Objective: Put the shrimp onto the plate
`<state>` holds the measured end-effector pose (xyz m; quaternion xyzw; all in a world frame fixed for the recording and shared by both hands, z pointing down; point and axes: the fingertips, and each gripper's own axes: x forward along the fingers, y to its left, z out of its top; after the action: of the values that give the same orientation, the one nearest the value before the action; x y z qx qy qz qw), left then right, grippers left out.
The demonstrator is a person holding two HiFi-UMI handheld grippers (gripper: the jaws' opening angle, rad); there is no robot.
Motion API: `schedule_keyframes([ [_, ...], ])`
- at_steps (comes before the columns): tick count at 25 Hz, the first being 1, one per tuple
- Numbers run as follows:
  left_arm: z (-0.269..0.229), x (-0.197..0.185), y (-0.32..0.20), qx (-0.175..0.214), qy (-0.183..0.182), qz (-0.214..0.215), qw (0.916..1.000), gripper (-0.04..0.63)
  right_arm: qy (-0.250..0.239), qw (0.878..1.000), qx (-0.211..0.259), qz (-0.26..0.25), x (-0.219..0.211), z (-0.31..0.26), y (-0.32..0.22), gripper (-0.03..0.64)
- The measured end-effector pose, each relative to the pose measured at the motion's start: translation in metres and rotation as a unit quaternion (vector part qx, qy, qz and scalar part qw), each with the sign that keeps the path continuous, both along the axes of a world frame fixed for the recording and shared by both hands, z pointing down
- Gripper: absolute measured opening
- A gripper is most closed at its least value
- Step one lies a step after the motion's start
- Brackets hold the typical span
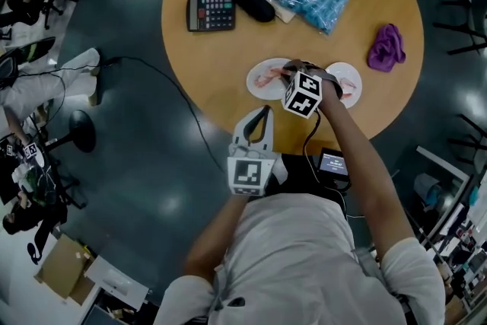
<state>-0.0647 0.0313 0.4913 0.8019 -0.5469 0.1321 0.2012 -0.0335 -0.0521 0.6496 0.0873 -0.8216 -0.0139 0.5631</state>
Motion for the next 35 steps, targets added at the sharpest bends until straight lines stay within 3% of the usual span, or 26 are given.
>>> schedule_keyframes([
  [7, 0.005, 0.0, 0.001, -0.01, 0.007, -0.007, 0.9999, 0.008, 0.039, 0.997, -0.037, -0.048, -0.006, 0.005, -0.007, 0.094],
  [13, 0.006, -0.005, 0.0, -0.013, 0.01, -0.013, 0.9998, 0.008, 0.08, 0.99, -0.028, -0.115, -0.013, 0.005, -0.008, 0.094],
  [18, 0.008, -0.006, -0.001, -0.014, 0.009, -0.017, 0.9997, 0.008, 0.13, 0.975, 0.003, -0.181, -0.011, 0.01, -0.001, 0.078],
  [29, 0.006, -0.004, -0.005, -0.012, 0.009, -0.011, 0.9998, 0.008, 0.06, 0.995, -0.002, -0.086, 0.002, -0.005, -0.002, 0.064],
  [35, 0.005, 0.007, -0.006, -0.014, 0.006, 0.001, 0.9999, 0.008, -0.01, 1.0, -0.014, -0.024, 0.026, -0.038, 0.021, 0.063],
])
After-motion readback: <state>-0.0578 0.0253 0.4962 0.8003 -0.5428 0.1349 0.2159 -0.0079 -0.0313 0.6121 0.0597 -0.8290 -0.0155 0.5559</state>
